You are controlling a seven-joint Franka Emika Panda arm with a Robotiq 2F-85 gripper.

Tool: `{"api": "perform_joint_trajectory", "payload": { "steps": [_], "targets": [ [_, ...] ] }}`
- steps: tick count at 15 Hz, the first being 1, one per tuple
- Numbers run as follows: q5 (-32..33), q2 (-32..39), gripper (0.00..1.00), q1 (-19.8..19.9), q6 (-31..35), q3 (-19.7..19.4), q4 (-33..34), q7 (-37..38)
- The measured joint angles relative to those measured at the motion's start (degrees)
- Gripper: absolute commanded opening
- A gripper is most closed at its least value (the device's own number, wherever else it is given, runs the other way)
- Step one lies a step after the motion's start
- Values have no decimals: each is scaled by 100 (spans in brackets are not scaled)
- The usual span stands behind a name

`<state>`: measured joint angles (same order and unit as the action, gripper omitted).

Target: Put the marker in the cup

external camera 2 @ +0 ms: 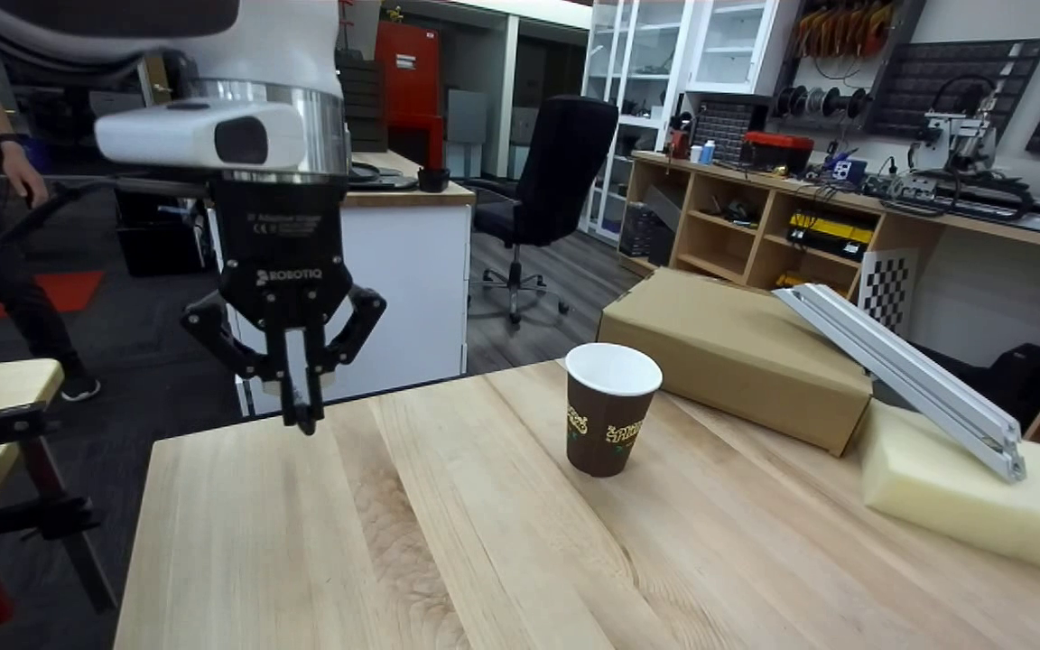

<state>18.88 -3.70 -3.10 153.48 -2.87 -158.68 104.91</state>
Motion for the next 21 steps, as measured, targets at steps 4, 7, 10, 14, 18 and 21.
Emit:
{"api": "perform_joint_trajectory", "payload": {
  "steps": [4, 7, 10, 14, 18, 21],
  "targets": [
    [1432, -636, 4, 558, 150, 135, 28, 216],
    [1622, -918, 4, 782, 635, 167, 67, -16],
    [1539, -964, 4, 745, 1145, -19, 195, -789],
    [561, -961, 4, 248, 1291, -561, 383, -2558],
    [-613, -960, 4, -253, 1114, -983, 700, -4195],
    [-991, -927, 4, 183, 621, -544, 1179, -4825]
  ]
}}
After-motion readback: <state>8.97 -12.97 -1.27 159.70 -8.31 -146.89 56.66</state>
